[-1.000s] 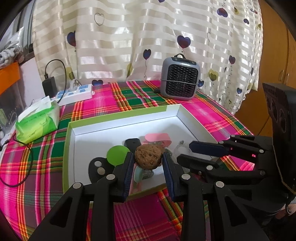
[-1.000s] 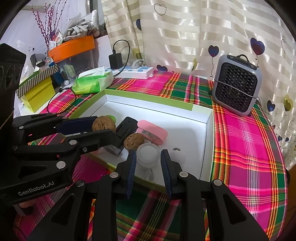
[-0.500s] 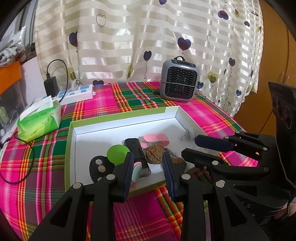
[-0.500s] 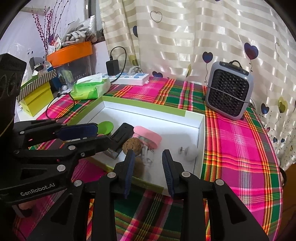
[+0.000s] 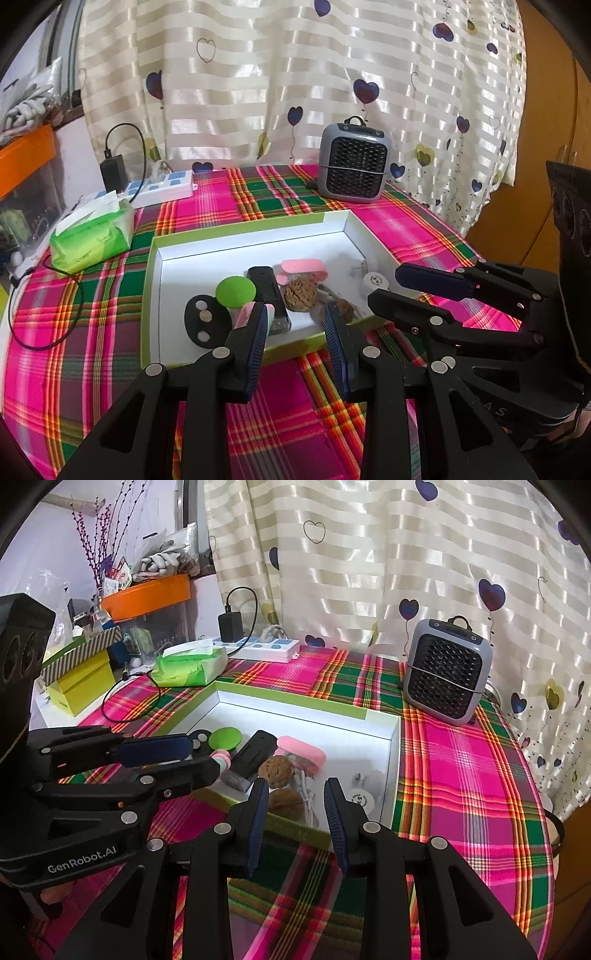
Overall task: Organize objects
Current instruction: 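Withdraw both open tools from the box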
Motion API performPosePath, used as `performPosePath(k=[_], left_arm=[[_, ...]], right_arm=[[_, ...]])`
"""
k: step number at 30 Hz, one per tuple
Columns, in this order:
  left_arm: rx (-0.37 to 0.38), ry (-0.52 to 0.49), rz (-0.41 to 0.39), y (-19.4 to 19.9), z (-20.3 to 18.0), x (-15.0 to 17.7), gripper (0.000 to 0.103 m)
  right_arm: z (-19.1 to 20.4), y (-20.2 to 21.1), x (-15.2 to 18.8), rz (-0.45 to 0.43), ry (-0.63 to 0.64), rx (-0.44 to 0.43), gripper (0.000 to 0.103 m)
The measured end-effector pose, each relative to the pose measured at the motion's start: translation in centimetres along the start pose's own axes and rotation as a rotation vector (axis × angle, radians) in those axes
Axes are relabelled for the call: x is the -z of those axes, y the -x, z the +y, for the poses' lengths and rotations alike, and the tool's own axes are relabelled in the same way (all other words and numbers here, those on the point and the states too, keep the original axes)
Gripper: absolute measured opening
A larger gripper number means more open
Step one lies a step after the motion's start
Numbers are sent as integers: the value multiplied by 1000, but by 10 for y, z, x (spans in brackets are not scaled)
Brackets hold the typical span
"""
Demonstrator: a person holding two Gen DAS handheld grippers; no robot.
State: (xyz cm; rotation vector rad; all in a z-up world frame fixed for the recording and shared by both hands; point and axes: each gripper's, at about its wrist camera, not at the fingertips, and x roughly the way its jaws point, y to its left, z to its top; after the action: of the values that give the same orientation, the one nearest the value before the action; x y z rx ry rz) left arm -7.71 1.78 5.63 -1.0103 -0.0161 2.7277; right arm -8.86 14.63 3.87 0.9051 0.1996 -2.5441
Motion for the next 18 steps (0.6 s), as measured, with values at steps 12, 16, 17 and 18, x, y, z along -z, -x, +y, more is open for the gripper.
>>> performPosePath(k=[12,16,17,18], left_arm=[[-30,25,11,12,3,17,29],[-37,32,25,13,4,23,29],[-36,34,29,12,4,24,29],[-35,35,32,11,3,25,29]], right_arm=[[14,7,18,36,21,-13,41],[17,6,22,46,17,-20,41],[17,6,23,47,16,-21,42],[17,6,24,49,16,-21,42]])
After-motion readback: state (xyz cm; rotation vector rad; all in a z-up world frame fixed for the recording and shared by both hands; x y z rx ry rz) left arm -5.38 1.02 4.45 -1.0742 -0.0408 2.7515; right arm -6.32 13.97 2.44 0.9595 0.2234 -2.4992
